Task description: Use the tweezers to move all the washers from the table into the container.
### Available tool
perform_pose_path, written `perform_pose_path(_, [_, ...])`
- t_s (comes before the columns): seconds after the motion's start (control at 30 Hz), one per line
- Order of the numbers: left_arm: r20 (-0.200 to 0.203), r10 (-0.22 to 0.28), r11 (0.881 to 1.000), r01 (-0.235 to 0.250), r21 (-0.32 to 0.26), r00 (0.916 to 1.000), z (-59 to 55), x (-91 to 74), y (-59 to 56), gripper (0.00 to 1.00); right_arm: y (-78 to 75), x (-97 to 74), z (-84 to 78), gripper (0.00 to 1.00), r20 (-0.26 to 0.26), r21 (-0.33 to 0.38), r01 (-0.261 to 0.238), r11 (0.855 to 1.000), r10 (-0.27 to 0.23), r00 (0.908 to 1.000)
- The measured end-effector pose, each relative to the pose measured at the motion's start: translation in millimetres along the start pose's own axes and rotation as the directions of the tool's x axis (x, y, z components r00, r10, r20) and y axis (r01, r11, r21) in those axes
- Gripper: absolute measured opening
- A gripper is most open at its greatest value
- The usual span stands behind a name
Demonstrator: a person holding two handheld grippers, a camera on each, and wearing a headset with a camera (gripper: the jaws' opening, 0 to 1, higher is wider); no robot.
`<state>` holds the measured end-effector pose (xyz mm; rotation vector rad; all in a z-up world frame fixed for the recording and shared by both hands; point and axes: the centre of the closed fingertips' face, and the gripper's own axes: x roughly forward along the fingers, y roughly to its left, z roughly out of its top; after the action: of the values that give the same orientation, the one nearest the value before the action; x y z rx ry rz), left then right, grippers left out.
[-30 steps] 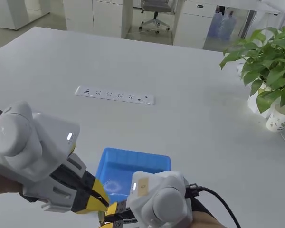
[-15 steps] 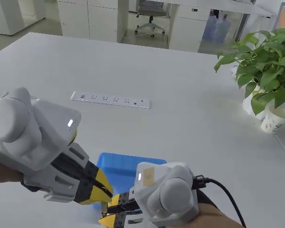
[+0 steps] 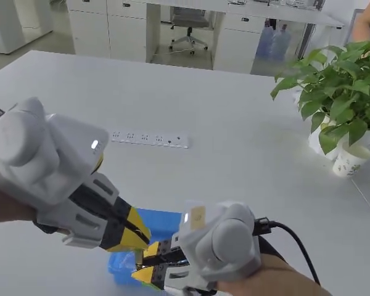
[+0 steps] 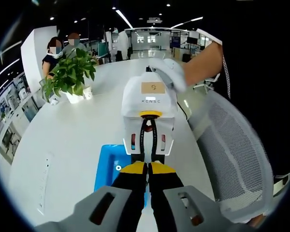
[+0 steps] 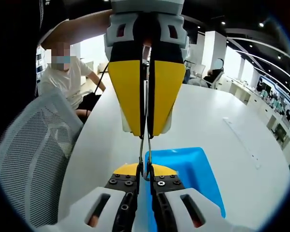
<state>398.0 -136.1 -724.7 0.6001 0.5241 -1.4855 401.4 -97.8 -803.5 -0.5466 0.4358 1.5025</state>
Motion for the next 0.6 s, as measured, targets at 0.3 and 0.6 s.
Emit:
perform_pose_path(0.3, [-0.004, 0.003, 1.0, -0.003, 0.006, 1.0, -3.0, 5.6, 15.2, 0.04, -16.9, 1.2, -6.2, 0.09, -0.002, 0.017, 0.017, 1.0, -0.017, 0.9998])
perform_pose_path(0.6, [-0.008, 0.014, 1.0, -0.014, 0.008, 0.9999, -13.5, 14.3, 27.4, 0.04, -28.0, 8.5, -18.1, 0.09, -0.018, 0.035, 0.014, 0.999, -0.013, 0.9997])
